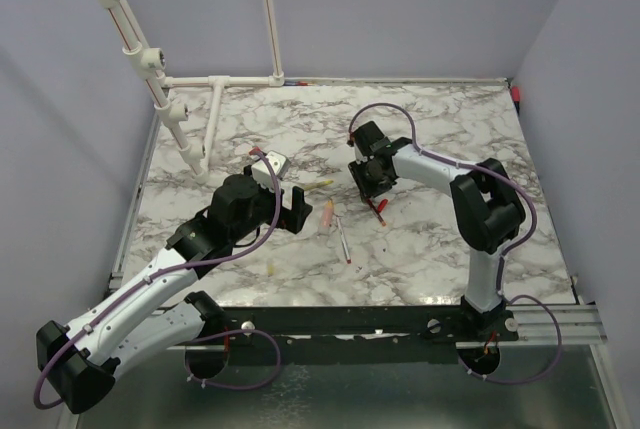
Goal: Insert the pens into the pen caps
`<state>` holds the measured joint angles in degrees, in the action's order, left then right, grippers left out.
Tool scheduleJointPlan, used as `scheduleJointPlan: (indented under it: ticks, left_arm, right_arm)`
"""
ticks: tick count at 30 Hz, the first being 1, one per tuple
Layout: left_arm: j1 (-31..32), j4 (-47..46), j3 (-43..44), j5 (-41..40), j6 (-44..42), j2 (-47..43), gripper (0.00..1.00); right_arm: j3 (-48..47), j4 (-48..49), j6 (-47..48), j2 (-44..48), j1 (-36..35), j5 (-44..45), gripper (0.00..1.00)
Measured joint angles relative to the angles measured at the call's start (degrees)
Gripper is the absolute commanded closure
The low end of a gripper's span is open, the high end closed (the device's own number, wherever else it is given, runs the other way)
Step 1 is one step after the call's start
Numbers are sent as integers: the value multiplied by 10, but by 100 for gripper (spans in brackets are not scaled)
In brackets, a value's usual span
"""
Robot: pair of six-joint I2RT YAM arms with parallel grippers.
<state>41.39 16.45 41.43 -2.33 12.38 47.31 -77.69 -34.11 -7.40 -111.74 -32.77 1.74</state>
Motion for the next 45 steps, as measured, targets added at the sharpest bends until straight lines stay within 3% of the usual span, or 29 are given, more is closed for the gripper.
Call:
scheduleJointPlan:
  ticks: [7,11,14,31,40,45]
  left_arm:
    - [0,0,0,0,0,0,6]
    - [0,0,0,0,0,0,6]
    - [0,0,0,0,0,0,6]
    - [0,0,0,5,11,23,6]
    - [0,-11,0,52,47,46,4]
    - [0,-42,0,118,92,55,4]
  right_arm:
    - [-4,0,2,-9,0,-12,70]
    - [-5,0,5,-11,0,-12,82]
    - [-5,1,6,-11,0,-12,99]
    - [26,6,-16,34,0,-26,99]
    - [74,21,-51,192,0,-76,99]
    - [118,49,-82,283,0,-122,99]
